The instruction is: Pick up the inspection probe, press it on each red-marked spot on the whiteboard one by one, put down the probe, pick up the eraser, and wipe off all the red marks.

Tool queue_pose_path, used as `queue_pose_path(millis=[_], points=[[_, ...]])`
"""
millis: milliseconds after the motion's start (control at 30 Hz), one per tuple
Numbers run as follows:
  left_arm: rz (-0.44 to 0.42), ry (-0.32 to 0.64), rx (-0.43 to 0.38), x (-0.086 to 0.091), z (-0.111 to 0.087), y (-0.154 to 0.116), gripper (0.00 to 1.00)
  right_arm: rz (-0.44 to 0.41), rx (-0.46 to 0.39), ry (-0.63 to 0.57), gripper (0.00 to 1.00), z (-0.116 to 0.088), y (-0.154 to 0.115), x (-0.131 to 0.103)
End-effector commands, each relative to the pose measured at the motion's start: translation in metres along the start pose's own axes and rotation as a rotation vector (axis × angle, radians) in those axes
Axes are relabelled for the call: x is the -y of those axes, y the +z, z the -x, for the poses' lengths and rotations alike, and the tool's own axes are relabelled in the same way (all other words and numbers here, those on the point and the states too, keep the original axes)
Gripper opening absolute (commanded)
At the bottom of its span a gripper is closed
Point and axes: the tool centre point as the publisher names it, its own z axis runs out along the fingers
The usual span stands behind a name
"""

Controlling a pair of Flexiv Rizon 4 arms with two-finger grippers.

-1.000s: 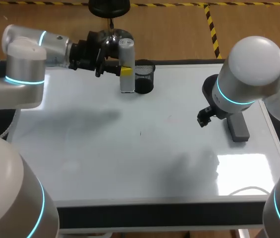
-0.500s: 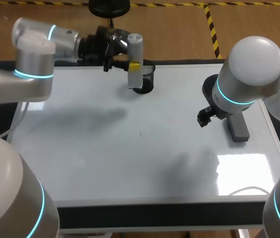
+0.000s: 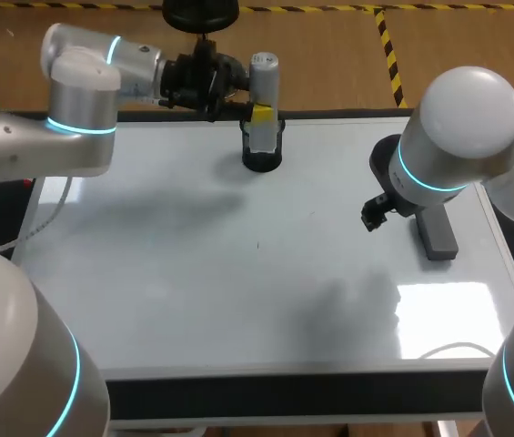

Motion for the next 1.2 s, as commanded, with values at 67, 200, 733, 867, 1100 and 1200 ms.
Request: queue_pose_path(millis=[67, 200, 733, 867, 1100, 1200], points=[[0.003, 0.002, -0.012, 0.002, 0.010, 0.004, 0.00, 0.005, 0.003, -0.031, 1.00, 0.000, -0.003, -0.011], [0.004, 0.004, -0.005, 0.003, 0.014, 0.003, 0.00, 0.027, 0.002, -0.059, 1.00, -0.001, -0.004, -0.018], [-0.001, 0.021, 0.011, 0.014, 0.037, 0.001, 0.00, 0.027, 0.008, -0.108, 1.00, -0.002, -0.005, -0.026], [-0.001, 0.022, 0.017, 0.015, 0.042, 0.002, 0.00, 0.027, 0.008, -0.108, 1.00, -0.002, -0.005, -0.026], [0.000, 0.021, 0.026, 0.015, 0.051, -0.001, 0.00, 0.027, 0.008, -0.108, 1.00, -0.002, -0.005, -0.026], [0.003, 0.014, 0.035, 0.013, 0.055, -0.002, 0.00, 0.027, 0.008, -0.108, 1.00, -0.002, -0.005, -0.026]])
